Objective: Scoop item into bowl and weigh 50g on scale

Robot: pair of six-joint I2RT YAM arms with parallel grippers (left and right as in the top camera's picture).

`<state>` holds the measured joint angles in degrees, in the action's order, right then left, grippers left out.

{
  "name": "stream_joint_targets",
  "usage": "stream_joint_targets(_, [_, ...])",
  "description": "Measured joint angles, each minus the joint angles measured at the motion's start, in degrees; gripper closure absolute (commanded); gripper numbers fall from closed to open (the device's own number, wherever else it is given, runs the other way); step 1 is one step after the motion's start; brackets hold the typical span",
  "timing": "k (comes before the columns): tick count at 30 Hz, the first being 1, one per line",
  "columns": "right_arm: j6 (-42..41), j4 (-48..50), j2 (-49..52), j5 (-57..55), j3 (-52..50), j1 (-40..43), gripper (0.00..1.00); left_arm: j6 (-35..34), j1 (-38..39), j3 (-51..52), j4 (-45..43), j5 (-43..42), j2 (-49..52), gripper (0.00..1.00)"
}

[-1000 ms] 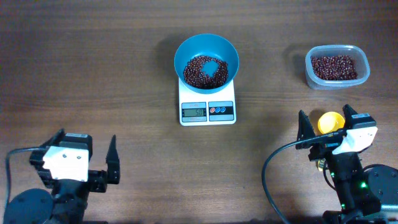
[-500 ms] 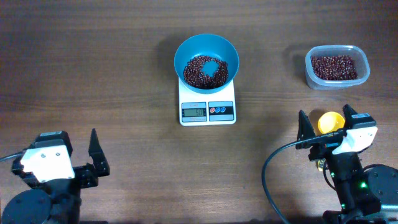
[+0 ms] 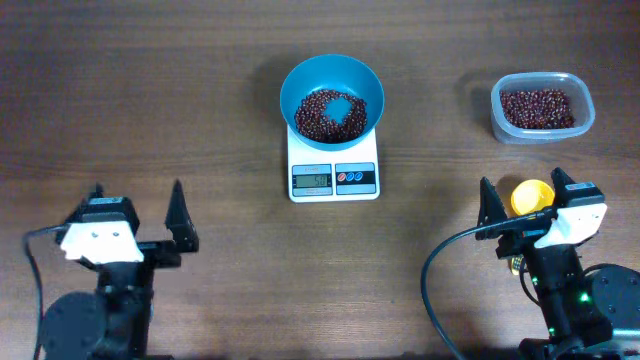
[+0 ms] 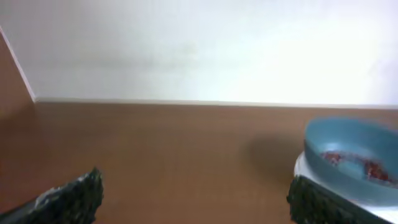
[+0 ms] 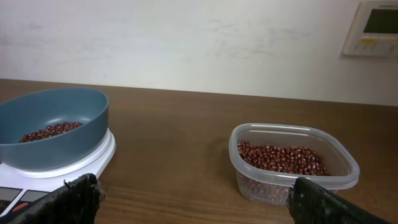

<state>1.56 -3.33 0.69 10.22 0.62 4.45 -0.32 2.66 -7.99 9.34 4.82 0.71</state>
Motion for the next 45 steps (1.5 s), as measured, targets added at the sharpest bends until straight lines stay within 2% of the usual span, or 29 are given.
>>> stream_joint_targets(3, [0.0, 0.0, 0.0, 0.0, 0.0, 0.0, 0.01, 0.0, 0.0, 2.3, -5.4, -0.5, 0.0, 0.01])
stream_joint_targets(7, [0.0, 0.0, 0.0, 0.0, 0.0, 0.0, 0.01, 0.0, -0.8, 6.6, -8.2, -1.1, 0.0, 0.01])
stream_joint_targets(14, [0.0, 0.0, 0.0, 0.0, 0.0, 0.0, 0.01, 0.0, -3.2, 7.3, -4.9, -4.7, -0.1, 0.01])
stream_joint_targets(45, [0.0, 0.0, 0.0, 0.0, 0.0, 0.0, 0.01, 0.0, -2.0, 7.3, -4.9, -5.5, -0.1, 0.01])
